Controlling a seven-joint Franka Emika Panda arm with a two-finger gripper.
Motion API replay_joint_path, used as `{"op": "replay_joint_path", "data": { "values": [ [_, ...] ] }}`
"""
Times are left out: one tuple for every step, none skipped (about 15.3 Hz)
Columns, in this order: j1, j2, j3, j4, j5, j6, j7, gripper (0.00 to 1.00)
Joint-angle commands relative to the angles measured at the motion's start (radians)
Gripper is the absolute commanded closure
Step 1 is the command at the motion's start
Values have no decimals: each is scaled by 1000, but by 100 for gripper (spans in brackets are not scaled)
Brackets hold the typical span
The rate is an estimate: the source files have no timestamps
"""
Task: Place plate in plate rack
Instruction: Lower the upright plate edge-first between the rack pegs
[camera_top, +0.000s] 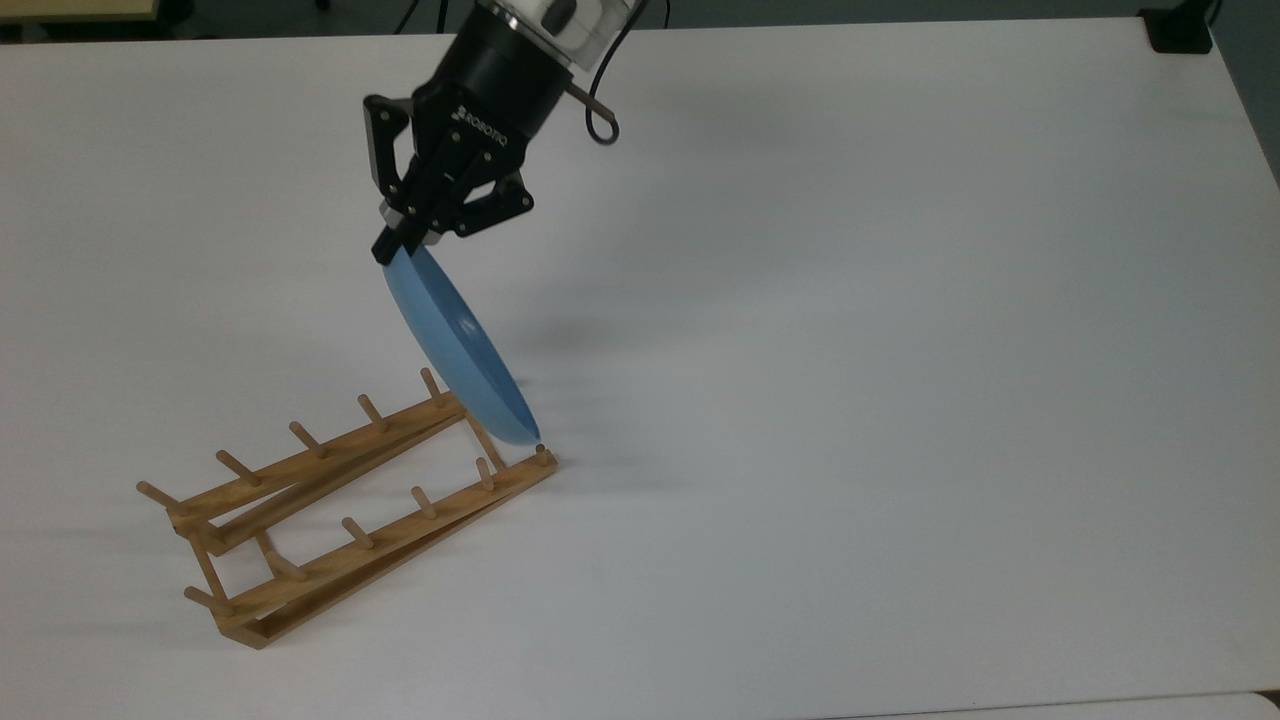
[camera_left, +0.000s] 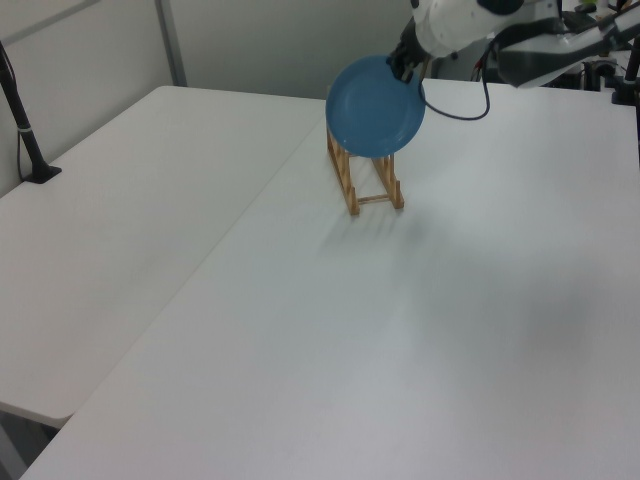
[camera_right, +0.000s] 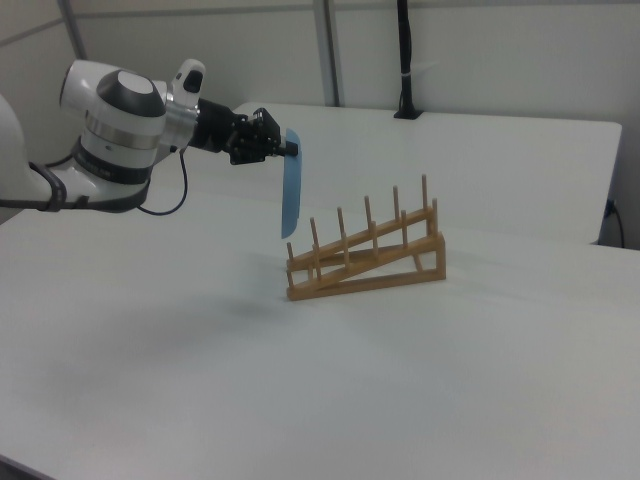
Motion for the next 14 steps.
{"op": "replay_joint_path", "data": {
  "values": [
    [9,25,6,-7,-142,10,113,100],
    [9,31,6,-9,-170,9,130,100],
    [11,35,6,-10,-188,5,139,100],
    [12,46,8,-12,-198,-1,141,100],
    [17,54,8,-12,-201,-4,141,100],
    [20,60,8,-12,-201,-4,141,100],
    [25,65,8,-15,-201,-7,142,100],
    [25,75,8,-16,-202,-8,142,100],
    [25,81,8,-15,-208,-11,142,100],
    [23,91,8,-16,-221,-13,142,100],
    [23,95,8,-15,-231,-16,142,100],
    [25,98,8,-16,-234,-21,142,100],
    [26,100,8,-16,-236,-24,144,100],
    [29,101,8,-16,-239,-24,153,100]
  ]
}}
